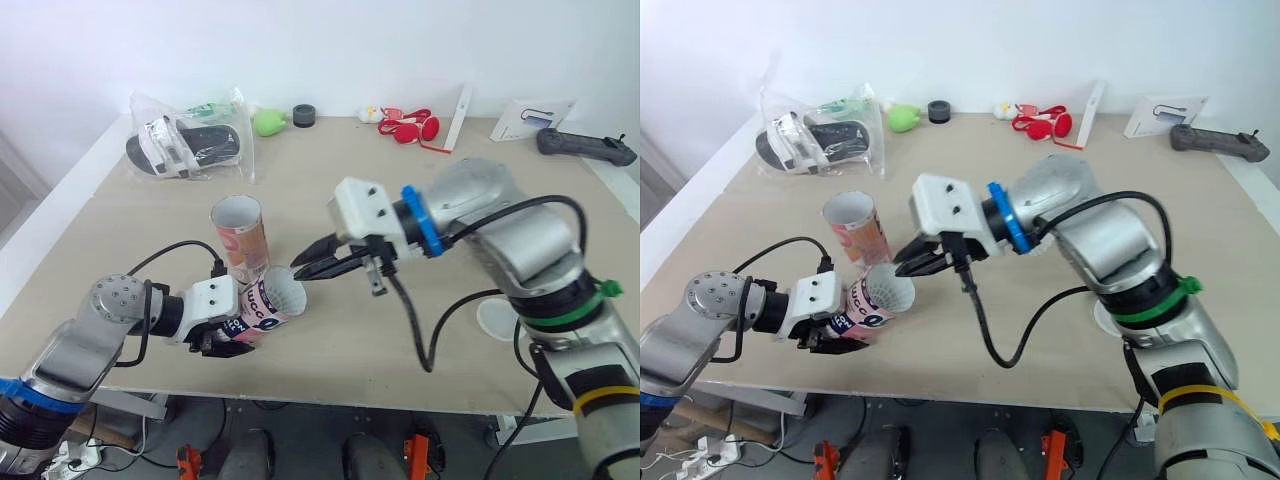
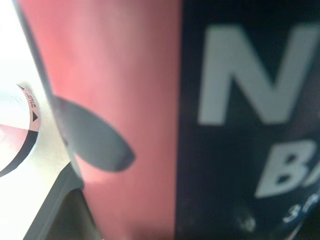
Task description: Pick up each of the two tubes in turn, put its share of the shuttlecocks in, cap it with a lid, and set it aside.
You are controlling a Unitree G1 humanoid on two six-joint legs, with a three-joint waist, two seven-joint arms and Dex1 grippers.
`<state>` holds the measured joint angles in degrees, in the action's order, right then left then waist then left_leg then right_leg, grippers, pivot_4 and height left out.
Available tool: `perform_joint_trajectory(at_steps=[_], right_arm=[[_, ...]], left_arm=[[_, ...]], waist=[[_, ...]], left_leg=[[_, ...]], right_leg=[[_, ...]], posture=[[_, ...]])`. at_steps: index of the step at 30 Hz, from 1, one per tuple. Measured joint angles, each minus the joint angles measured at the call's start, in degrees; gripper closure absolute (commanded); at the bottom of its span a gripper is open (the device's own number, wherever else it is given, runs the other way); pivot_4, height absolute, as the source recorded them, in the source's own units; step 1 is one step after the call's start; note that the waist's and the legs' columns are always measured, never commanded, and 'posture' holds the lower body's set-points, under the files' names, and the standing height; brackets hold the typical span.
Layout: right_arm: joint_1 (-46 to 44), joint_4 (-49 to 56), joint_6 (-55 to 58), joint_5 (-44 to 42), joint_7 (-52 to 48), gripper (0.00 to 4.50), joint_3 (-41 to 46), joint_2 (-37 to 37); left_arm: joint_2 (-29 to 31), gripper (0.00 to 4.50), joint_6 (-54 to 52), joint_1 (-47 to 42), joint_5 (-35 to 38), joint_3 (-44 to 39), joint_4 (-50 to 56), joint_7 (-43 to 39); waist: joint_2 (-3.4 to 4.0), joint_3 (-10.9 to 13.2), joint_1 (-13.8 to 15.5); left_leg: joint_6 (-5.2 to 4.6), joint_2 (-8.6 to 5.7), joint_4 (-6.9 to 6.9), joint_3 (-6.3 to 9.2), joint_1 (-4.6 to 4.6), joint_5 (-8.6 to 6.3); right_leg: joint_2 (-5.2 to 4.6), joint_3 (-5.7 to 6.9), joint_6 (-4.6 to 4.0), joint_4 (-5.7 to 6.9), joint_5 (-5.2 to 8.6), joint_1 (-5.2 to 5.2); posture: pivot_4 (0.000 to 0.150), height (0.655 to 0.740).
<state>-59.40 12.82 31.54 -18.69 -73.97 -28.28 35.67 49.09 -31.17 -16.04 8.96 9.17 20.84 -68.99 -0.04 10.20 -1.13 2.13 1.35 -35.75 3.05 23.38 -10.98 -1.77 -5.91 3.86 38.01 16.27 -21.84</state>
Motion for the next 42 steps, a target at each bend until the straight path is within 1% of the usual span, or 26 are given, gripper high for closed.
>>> perform_joint_trajectory(at_steps=[1,2,6,7,14,19,29,34,42], right_arm=[[-0.25,-0.63,-0.81,1.36,-0.12,4.46,-1.36,-0.63],[-0.97,-2.04,-3.17,4.75,-0.62,4.46,-4.6,-1.64],[-1.18,-5.61,-8.06,11.57,-0.91,4.46,-9.87,-5.16],[-1.48,-6.9,-10.04,14.27,-0.86,4.46,-11.53,-7.1],[-2.08,-8.27,-12.75,19.1,-1.26,4.46,-12.7,-10.84],[-2.39,-10.01,-15.35,22.55,-2.12,4.46,-13.12,-13.41],[-1.9,-10.83,-18.05,24.5,-4.47,4.46,-12.17,-14.98],[-1.84,-10.43,-17.44,22.73,-6.67,4.46,-10.93,-14.6],[-3.12,-7.84,-15.9,17.82,-10.85,4.46,-6.47,-11.46]], left_arm=[[-0.06,1.42,0.0,0.04,0.01,-0.02,0.01,0.02],[-0.11,1.42,0.0,0.14,0.0,-0.05,0.06,0.1],[-0.32,1.42,-0.24,0.29,-0.01,-0.08,0.47,0.62],[-0.4,1.42,-0.58,0.36,-0.03,-0.07,0.95,0.99],[-0.45,1.42,-1.81,0.36,0.01,-0.07,1.58,1.22],[-0.44,1.42,-2.48,0.72,-0.03,-0.07,1.52,1.5],[-0.77,1.42,-2.09,0.99,-0.1,-0.04,0.99,1.54],[-1.04,1.42,-0.63,0.95,-0.33,0.04,0.18,1.16],[-1.38,1.42,1.97,1.39,-0.33,0.05,-1.32,0.97]], waist=[[0.0,0.0,0.0],[0.0,0.0,0.01],[0.0,0.0,0.03],[0.0,0.0,0.03],[0.01,-0.03,0.03],[0.1,-0.4,-0.21],[0.12,-0.67,-0.23],[0.11,-0.67,-0.09],[0.1,-0.66,0.03]], left_leg=[[0.0,0.0,0.0,0.0,0.0,0.0],[0.01,-0.01,0.0,0.01,0.0,0.0],[0.04,-0.05,0.0,0.0,0.0,0.02],[0.04,-0.05,0.0,0.02,0.0,0.03],[0.06,-0.04,0.01,0.06,-0.05,0.04],[0.06,0.05,0.12,0.06,-0.29,0.04],[0.06,0.19,0.25,0.07,-0.5,0.03],[0.06,0.11,0.25,0.07,-0.45,0.03],[0.06,-0.16,0.24,0.1,-0.37,0.03]], right_leg=[[0.0,0.0,0.0,0.0,0.0,0.0],[0.0,0.01,0.01,0.0,0.01,0.0],[-0.06,0.01,0.02,0.0,0.01,0.02],[-0.06,0.04,0.02,0.01,0.01,0.02],[-0.06,0.11,-0.01,0.01,0.02,0.08],[0.03,0.12,-0.11,0.01,0.05,0.21],[0.18,0.13,-0.29,0.02,0.08,0.32],[0.08,0.13,-0.22,0.01,0.13,0.32],[-0.27,0.24,-0.08,0.01,0.21,0.37]], posture=[[0.15,0.74],[0.15,0.74],[0.15,0.74],[0.15,0.74],[0.15,0.74],[0.15,0.74],[0.15,0.74],[0.15,0.74],[0.15,0.74]])
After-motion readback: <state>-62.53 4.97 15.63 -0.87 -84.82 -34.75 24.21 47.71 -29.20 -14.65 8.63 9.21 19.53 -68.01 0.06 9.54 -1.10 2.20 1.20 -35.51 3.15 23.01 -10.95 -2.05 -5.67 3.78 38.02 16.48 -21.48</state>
